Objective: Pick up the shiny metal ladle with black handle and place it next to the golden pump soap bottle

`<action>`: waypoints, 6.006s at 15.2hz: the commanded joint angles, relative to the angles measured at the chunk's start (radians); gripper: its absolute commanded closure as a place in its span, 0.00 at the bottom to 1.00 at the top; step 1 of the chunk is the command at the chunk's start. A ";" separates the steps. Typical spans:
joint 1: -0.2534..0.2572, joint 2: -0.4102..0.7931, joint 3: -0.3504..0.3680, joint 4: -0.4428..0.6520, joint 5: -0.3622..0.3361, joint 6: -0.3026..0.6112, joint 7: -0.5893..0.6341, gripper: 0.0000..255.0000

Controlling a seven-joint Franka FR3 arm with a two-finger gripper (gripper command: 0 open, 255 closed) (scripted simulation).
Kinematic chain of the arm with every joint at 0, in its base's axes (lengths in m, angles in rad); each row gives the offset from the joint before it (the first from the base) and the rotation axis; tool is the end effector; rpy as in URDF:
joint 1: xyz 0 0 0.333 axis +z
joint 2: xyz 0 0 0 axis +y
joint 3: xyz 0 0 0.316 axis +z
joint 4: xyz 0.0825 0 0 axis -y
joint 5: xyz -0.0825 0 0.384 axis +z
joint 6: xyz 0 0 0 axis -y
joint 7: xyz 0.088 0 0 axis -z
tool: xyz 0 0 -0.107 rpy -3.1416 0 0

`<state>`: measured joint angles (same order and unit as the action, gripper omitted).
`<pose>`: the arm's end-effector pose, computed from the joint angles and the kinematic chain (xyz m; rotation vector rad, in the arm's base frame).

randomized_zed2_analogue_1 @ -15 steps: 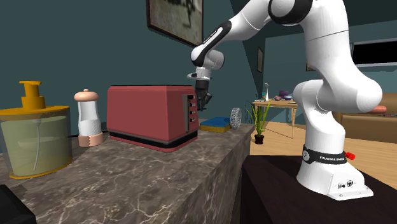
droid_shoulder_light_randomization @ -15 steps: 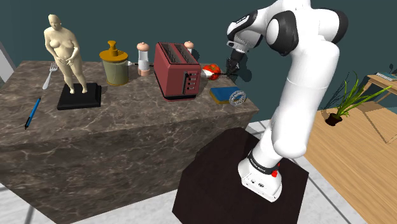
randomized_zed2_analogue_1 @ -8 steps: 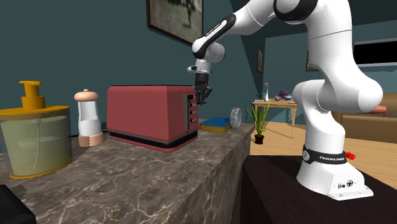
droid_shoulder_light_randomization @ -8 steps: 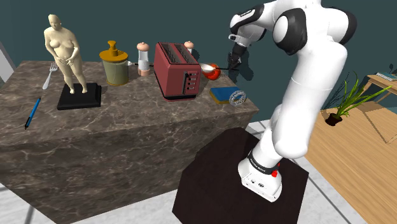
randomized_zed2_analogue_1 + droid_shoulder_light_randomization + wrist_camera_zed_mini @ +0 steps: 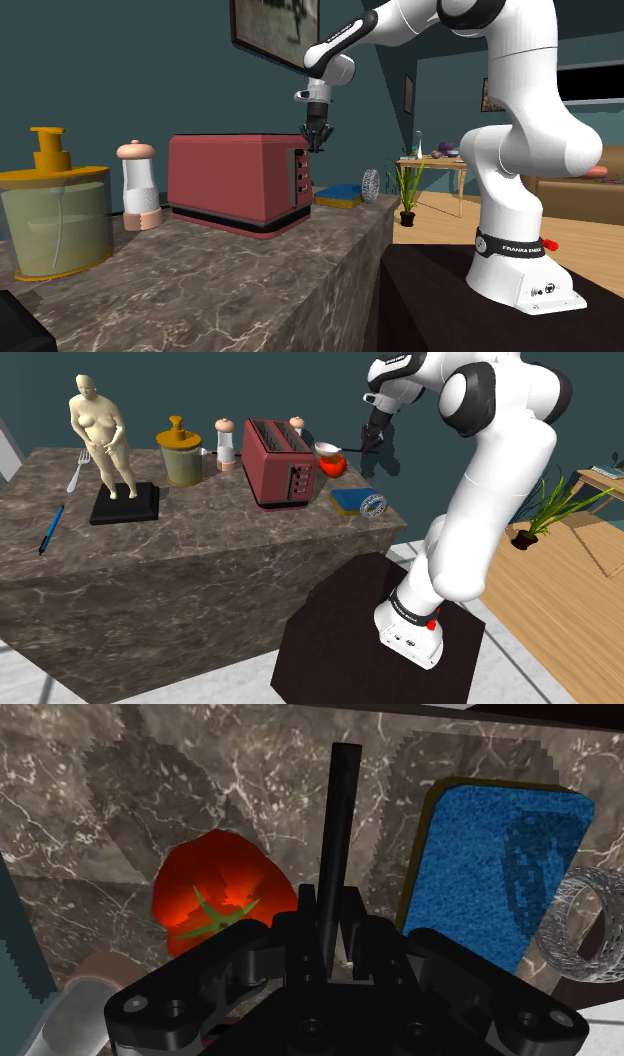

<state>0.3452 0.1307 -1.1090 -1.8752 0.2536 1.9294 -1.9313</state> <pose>0.4421 -0.3731 0.4761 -2.6667 -1.6009 -0.1830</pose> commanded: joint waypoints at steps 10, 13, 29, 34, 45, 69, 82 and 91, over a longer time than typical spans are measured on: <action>0.006 -0.030 -0.009 0.124 -0.037 -0.134 0.037 1.00; 0.004 -0.030 -0.011 0.165 -0.039 -0.174 0.042 1.00; 0.104 -0.136 0.026 0.254 -0.140 -0.290 0.210 1.00; 0.171 -0.253 0.139 0.176 -0.242 -0.257 0.396 1.00; 0.262 -0.295 0.329 0.116 -0.273 -0.216 0.683 1.00; 0.424 0.092 0.521 0.474 -0.066 -0.241 1.036 1.00; 0.446 0.066 0.527 0.266 -0.077 -0.056 1.030 1.00; 0.450 0.076 0.532 0.157 -0.065 0.061 1.016 1.00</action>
<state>0.7945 0.2065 -0.5776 -1.7043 0.1877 1.9759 -0.9145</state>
